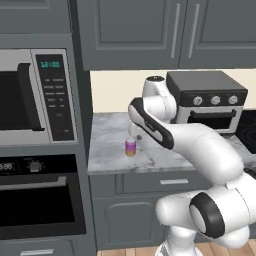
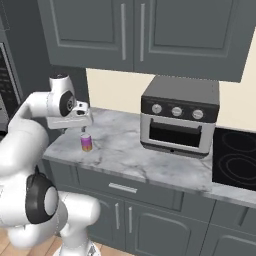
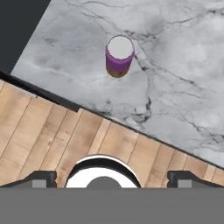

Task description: Four empty soda cans are scattered around the kitchen. Gather all the cans and cluster them next to the stove for recycling.

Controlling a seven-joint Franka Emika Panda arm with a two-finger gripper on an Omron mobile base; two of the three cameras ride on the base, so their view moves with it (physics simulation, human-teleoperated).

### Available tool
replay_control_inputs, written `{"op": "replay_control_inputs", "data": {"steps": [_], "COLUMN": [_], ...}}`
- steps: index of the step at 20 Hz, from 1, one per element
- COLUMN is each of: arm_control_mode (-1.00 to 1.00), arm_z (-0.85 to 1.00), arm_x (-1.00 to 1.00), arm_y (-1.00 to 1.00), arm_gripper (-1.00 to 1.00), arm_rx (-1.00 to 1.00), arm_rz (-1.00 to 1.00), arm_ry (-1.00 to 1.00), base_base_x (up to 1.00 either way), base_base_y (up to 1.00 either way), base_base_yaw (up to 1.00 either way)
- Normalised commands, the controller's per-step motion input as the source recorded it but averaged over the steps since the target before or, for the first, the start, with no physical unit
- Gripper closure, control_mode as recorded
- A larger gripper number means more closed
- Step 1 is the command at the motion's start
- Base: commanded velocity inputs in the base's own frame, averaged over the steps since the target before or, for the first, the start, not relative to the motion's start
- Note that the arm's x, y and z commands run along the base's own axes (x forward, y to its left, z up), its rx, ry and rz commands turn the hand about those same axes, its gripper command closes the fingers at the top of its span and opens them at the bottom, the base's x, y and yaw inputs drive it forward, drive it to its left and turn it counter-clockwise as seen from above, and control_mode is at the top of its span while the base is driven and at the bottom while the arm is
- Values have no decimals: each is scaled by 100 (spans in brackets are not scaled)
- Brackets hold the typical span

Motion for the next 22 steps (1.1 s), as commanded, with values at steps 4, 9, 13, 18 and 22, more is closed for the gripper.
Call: {"op": "replay_control_inputs", "data": {"steps": [4, 9, 13, 18, 22], "arm_control_mode": [-100, -100, -100, -100, -100], "arm_z": [-20, -31, -25, -16, -15], "arm_x": [26, 31, 35, 36, 37], "arm_y": [8, 21, 19, 7, 1], "arm_gripper": [-100, -100, -100, -100, -100], "arm_rx": [2, 0, 0, 0, 0], "arm_rz": [4, 4, 3, 2, 1], "arm_ry": [6, 3, 1, 1, 0], "base_base_x": [0, 0, 0, 0, 0], "base_base_y": [0, 0, 0, 0, 0], "base_base_yaw": [0, 0, 0, 0, 0]}}
